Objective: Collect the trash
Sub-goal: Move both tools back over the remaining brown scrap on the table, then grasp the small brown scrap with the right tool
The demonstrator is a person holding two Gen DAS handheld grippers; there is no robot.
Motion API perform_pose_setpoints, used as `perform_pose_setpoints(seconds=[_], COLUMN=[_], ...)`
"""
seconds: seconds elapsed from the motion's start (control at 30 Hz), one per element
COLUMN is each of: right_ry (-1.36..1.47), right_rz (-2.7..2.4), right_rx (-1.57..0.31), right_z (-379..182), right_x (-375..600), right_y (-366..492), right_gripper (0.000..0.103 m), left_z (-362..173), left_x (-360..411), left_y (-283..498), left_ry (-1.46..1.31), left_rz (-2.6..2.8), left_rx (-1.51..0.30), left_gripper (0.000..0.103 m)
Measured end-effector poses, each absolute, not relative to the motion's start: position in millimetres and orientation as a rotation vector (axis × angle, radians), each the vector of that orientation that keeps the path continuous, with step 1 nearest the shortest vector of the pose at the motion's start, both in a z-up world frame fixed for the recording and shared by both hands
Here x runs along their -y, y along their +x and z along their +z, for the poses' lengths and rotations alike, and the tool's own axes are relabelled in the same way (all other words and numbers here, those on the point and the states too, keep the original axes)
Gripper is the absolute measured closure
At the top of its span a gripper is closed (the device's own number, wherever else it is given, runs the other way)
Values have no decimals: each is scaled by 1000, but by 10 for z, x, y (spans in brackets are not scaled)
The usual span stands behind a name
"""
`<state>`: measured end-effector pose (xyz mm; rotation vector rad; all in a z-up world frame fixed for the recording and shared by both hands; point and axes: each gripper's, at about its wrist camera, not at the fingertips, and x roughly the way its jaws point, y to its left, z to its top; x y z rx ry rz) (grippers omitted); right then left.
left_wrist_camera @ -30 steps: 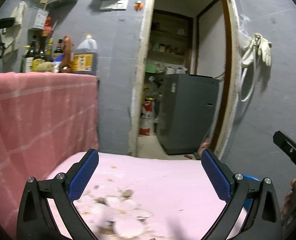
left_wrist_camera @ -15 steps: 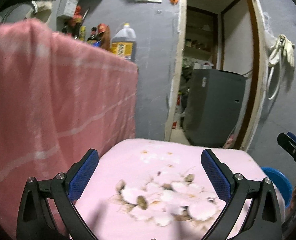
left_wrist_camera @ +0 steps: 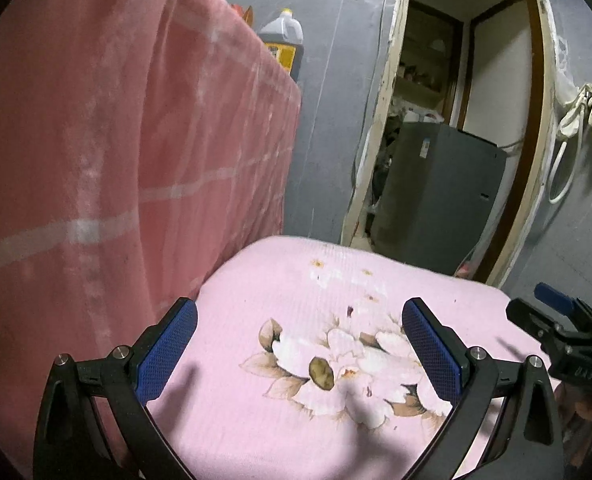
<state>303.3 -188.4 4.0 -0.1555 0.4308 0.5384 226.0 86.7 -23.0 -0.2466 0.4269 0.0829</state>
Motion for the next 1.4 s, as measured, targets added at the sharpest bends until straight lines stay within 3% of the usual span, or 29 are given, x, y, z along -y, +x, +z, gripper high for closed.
perform_pose_setpoints(seconds=[0.17,0.27,0.33,0.4,0.6,0.8,1.1,1.4], right_ry=[-126,-131,-136,-147,-173,-229,-322,-308], right_rz=[594,621,631,642,665,705,707,706], right_rx=[-513,-579,-621,-669,-760,-819,-886,-944], right_z=[6,-36,-71,-116,-234,-312,-441,-525], right_x=[1848,1765,1721,1664,1566,1378,1103,1047], right_y=[3195,3299,3359,3423,3513,3570,3675,3782], right_gripper=[0,9,20,25,43,50,55,69], left_z=[-259,-285,-308,-337,-436,-426,-469,-478], left_x=[-859,-828,-815,-812,-831,-803,-771,-778], left_y=[2371,2440,2478,2523,2619,2550,2505,2471], left_ry=[-248,-244,-246,-254,-302,-303,-299,-309], left_rz=[59,34,14,-14,-60,-72,-74,-72], left_rx=[-502,-546,-573,-606,-708,-723,-753,-770], left_gripper=[3,4,9,24,49,64,78,90])
